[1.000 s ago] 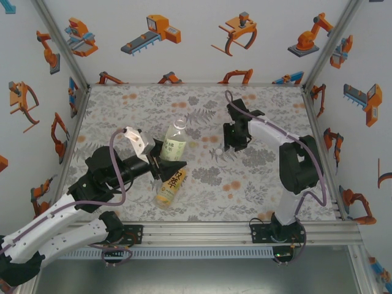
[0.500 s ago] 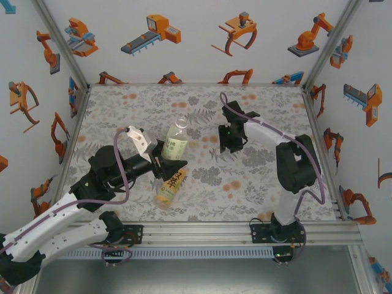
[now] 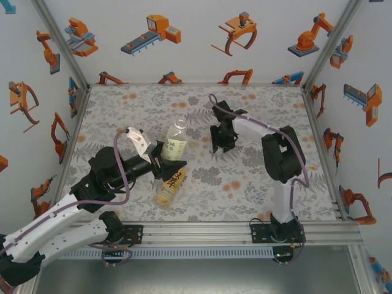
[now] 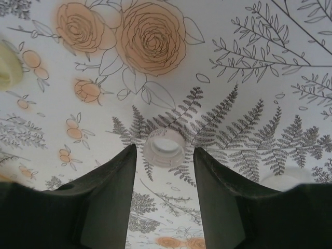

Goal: Screw on the bottle caps

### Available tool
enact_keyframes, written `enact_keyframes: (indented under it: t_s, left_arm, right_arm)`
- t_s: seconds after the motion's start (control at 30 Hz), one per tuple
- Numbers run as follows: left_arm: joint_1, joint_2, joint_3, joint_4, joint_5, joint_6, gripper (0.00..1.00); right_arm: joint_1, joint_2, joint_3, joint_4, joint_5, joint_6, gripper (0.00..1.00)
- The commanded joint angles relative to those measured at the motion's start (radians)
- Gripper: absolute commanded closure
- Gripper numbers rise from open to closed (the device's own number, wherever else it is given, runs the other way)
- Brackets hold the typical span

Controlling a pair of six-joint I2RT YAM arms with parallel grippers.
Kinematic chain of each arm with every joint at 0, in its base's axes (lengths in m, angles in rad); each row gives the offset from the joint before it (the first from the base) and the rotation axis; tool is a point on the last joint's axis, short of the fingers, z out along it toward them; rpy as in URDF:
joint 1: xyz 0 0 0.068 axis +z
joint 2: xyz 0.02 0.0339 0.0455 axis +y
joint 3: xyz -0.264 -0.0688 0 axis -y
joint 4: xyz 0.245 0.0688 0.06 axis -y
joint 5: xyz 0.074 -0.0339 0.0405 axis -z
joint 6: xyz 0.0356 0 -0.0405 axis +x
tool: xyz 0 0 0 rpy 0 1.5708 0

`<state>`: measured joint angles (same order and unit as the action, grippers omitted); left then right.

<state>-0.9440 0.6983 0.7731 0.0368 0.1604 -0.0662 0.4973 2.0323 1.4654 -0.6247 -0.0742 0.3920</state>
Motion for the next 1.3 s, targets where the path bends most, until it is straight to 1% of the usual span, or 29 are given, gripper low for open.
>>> enact_keyframes:
  t_s: [0.0, 0.2, 0.37, 0.5, 0.63, 0.8, 0.97, 1.1, 1.27]
  left_arm:
    - [-0.004, -0.020, -0.015, 0.038, -0.010, -0.011, 1.00]
    - [-0.004, -0.031, -0.023, 0.038, -0.022, -0.009, 1.00]
    - [-0.004, -0.037, -0.028, 0.038, -0.025, -0.011, 1.00]
    - [-0.004, -0.039, -0.034, 0.040, -0.030, -0.015, 1.00]
    - [-0.004, -0.039, -0.040, 0.050, -0.036, -0.018, 1.00]
    - [-0.004, -0.037, -0.043, 0.056, -0.047, -0.015, 1.00]
    - [-0.004, -0.039, -0.041, 0.050, -0.061, -0.012, 1.00]
    - [-0.002, -0.040, -0.050, 0.050, -0.076, -0.012, 1.00]
    - [-0.003, -0.036, -0.051, 0.059, -0.079, -0.022, 1.00]
  right_arm:
    - [0.012, 0.018, 0.033, -0.037, 0.034, -0.013, 0.56]
    - [0.030, 0.019, 0.027, -0.049, 0.066, -0.021, 0.62]
    - [0.045, -0.009, 0.011, -0.060, 0.083, -0.018, 0.67]
    - [0.068, -0.081, -0.042, -0.067, 0.089, 0.002, 0.68]
    - [0.095, -0.194, -0.158, -0.049, 0.076, 0.036, 0.68]
    - [0.182, -0.339, -0.318, -0.049, 0.100, 0.110, 0.68]
    - [0.288, -0.435, -0.447, -0.023, 0.119, 0.213, 0.68]
    - [0.361, -0.449, -0.501, 0.003, 0.131, 0.276, 0.68]
    - [0.412, -0.434, -0.544, 0.053, 0.143, 0.313, 0.67]
